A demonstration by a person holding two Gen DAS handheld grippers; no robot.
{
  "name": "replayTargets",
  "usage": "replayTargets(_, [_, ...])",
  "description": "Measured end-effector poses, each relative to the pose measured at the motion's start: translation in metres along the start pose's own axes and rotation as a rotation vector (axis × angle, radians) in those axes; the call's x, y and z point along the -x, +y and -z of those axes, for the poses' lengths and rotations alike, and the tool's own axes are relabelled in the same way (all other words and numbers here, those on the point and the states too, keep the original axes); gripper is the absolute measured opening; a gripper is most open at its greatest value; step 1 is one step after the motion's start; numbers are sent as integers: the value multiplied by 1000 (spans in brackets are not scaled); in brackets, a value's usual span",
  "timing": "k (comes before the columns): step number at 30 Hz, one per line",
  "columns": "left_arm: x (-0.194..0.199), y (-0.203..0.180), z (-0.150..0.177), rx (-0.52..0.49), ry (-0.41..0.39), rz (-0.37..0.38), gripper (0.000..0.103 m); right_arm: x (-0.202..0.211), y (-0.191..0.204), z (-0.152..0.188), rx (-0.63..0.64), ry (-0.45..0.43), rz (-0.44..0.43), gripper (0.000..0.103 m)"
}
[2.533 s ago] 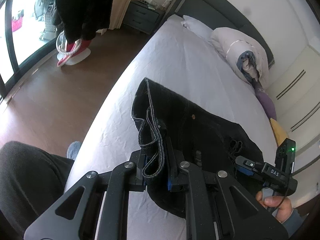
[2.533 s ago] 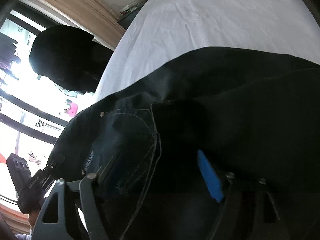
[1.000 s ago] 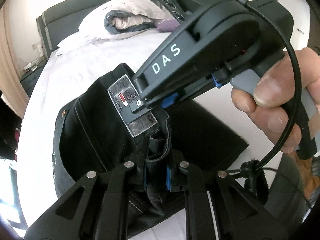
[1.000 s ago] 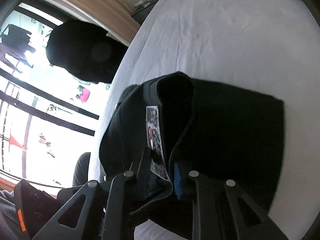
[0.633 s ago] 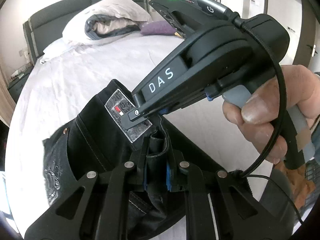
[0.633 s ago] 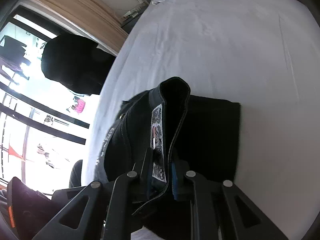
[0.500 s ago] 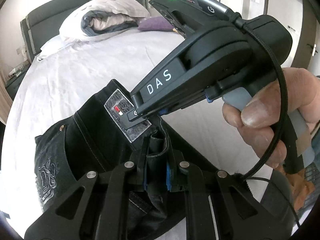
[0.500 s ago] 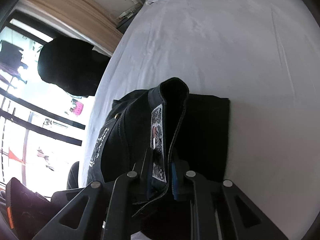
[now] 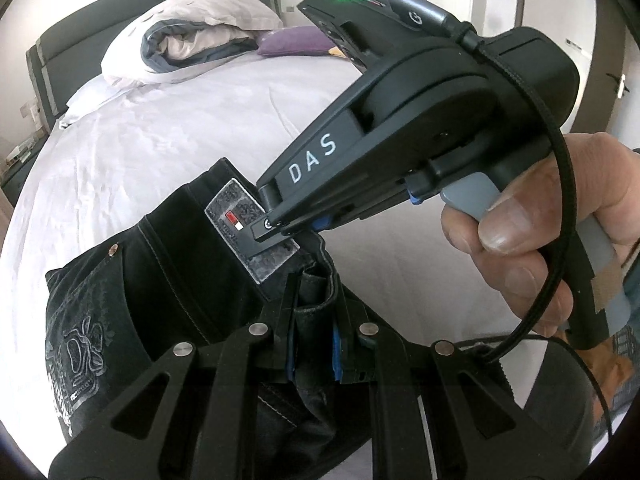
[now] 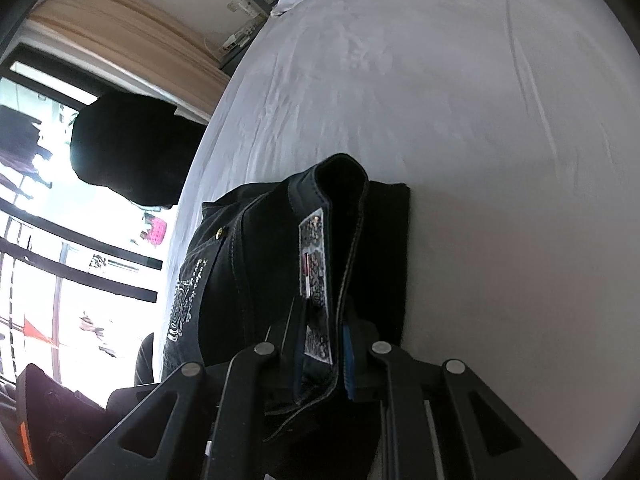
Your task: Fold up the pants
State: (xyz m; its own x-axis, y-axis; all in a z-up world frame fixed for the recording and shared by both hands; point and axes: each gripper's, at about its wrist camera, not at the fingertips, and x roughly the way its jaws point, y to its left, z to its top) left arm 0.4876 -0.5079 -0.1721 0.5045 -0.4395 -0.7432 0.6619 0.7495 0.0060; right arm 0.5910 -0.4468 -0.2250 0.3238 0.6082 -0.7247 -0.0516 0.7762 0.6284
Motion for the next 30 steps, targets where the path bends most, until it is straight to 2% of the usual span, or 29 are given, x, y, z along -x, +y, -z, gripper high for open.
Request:
replayTargets(6, [-17, 10, 2, 13, 27, 15, 11, -15, -14, 8, -38, 8, -9, 17])
replayTargets(10, [-17, 16, 7, 49, 33, 68, 16, -25, -28, 13, -94, -6, -63, 18])
replayTargets(12, [-9, 20, 6, 64, 38, 100, 17, -26, -31, 15, -105, -20, -82, 18])
replayTargets(16, [35, 40, 14, 114, 27, 185, 17, -28, -30, 18, -100, -37, -87, 18])
replayTargets(18, [58, 62, 20, 150, -1, 177, 17, -27, -29, 20, -100, -50, -92, 18])
replayTargets(22, [76, 128, 21, 243, -35, 167, 17, -26, -30, 25, -105, -69, -92, 19])
replayTargets(24, [76, 162, 20, 314, -50, 216, 17, -26, -33, 26, -108, -75, -101, 19])
replayTargets(26, [67, 197, 10, 375, -62, 295, 17, -26, -36, 26, -121, -79, -113, 19])
replayTargets(28, [57, 212, 3, 367, -49, 317, 17, -25, -36, 27, -127, -82, -114, 19])
replayTargets(30, [39, 219, 1, 359, -9, 391, 17, -24, -38, 27, -133, -87, -118, 19])
